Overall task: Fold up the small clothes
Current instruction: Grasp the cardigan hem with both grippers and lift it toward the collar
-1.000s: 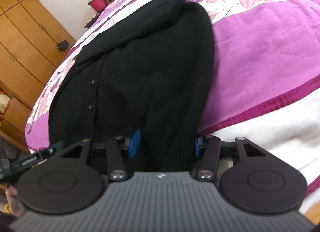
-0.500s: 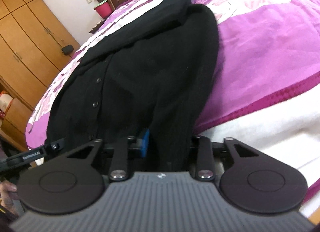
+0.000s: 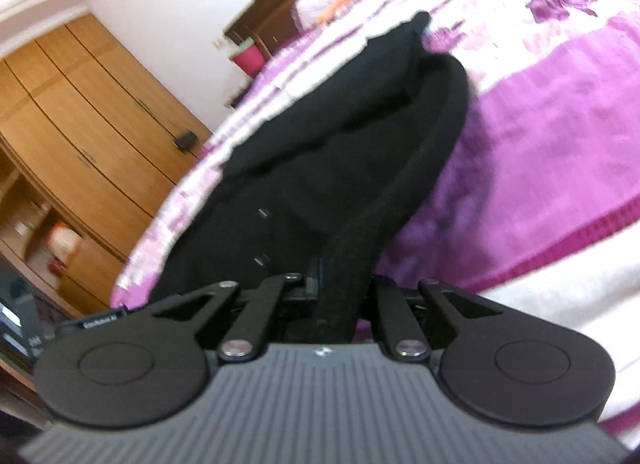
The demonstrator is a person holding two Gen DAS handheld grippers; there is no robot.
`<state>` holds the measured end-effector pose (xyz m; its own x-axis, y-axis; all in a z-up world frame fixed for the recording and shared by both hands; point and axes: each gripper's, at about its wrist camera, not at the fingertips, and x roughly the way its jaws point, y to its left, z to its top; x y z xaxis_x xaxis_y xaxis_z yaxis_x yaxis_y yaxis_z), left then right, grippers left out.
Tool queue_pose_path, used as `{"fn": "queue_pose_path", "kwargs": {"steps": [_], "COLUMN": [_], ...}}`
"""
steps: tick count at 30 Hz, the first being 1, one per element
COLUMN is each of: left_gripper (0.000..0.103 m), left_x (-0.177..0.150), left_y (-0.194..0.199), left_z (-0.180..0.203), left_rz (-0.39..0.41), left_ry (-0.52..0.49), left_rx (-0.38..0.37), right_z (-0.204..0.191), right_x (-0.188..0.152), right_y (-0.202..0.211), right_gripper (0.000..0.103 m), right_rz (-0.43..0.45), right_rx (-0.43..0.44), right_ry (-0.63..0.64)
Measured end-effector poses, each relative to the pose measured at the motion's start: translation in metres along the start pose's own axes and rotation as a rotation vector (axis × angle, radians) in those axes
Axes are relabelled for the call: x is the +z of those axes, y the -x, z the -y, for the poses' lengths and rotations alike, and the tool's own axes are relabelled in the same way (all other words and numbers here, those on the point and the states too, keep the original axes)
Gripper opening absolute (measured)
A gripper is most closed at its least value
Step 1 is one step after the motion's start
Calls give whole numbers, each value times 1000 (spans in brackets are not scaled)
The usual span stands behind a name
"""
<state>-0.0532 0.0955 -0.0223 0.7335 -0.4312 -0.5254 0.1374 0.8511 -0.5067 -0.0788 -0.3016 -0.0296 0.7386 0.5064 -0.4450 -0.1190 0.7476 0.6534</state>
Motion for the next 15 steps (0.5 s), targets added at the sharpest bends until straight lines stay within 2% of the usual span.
{"fn": "queue_pose_path", "kwargs": {"steps": [5,15], "left_gripper": [11,11], "left_x": [19,66], "left_y": [6,16], "left_z": [6,10], "left_rz": [77,226], "left_ry": [22,86], "left_rx": [-36,-33], "right_z": [-12,-32], "right_x": [15,51], "right_y": [6,11], "right_gripper": [8,8], "right_rz": [65,221], "right_rx": [-7,99], "right_ry": [12,28]}}
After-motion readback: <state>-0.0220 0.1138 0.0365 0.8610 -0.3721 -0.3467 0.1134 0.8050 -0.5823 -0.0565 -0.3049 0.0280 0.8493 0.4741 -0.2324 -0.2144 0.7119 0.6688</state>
